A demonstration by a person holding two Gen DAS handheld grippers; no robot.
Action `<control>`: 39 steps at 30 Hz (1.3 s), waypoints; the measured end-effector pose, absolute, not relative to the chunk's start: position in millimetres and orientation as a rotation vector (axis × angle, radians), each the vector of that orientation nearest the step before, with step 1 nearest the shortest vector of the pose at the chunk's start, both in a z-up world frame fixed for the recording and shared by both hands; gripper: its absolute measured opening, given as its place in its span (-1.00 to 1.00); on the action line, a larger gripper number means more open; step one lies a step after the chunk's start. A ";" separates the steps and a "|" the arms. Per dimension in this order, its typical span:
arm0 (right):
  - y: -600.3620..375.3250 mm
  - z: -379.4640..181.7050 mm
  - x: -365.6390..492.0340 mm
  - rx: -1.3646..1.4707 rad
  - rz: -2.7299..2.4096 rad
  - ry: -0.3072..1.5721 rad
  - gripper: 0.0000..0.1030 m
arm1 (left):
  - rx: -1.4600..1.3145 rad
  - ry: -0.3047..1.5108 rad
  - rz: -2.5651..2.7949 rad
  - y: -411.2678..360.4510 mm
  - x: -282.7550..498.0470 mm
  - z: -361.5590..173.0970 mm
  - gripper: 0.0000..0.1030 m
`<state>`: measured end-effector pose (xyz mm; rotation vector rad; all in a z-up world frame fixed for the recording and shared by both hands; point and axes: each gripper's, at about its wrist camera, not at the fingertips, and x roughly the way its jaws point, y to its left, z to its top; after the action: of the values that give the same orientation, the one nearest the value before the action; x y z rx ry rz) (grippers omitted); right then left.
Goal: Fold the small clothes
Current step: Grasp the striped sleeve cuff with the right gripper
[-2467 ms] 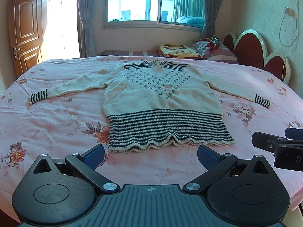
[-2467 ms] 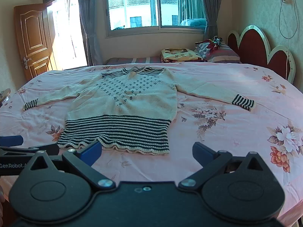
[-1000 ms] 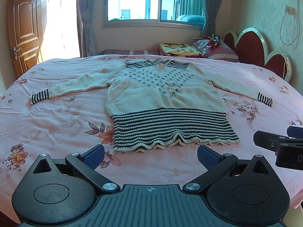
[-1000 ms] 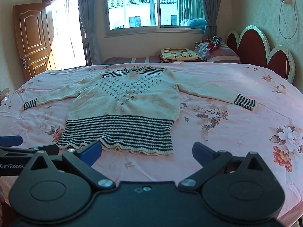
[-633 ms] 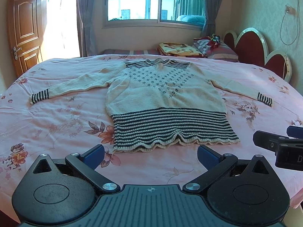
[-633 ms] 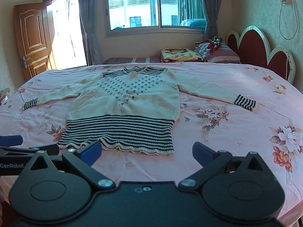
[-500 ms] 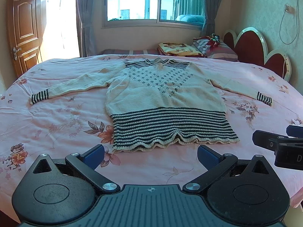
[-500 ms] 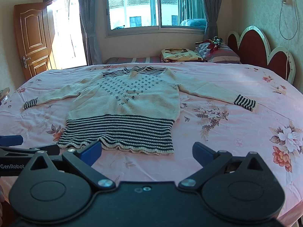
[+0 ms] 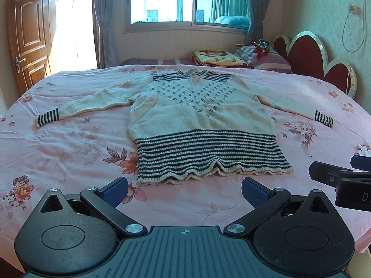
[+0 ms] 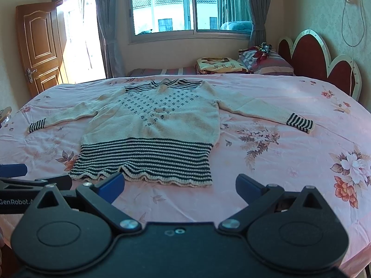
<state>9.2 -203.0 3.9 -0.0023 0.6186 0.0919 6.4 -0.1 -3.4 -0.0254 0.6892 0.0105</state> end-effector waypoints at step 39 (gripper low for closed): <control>-516.5 -112.8 265.1 0.840 -0.229 0.539 -0.77 | -0.139 0.738 0.072 -74.8 299.2 -55.2 1.00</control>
<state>265.1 -516.5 -112.8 0.8397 0.5386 -0.2286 299.2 -74.8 -55.2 -0.1391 0.7379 0.0722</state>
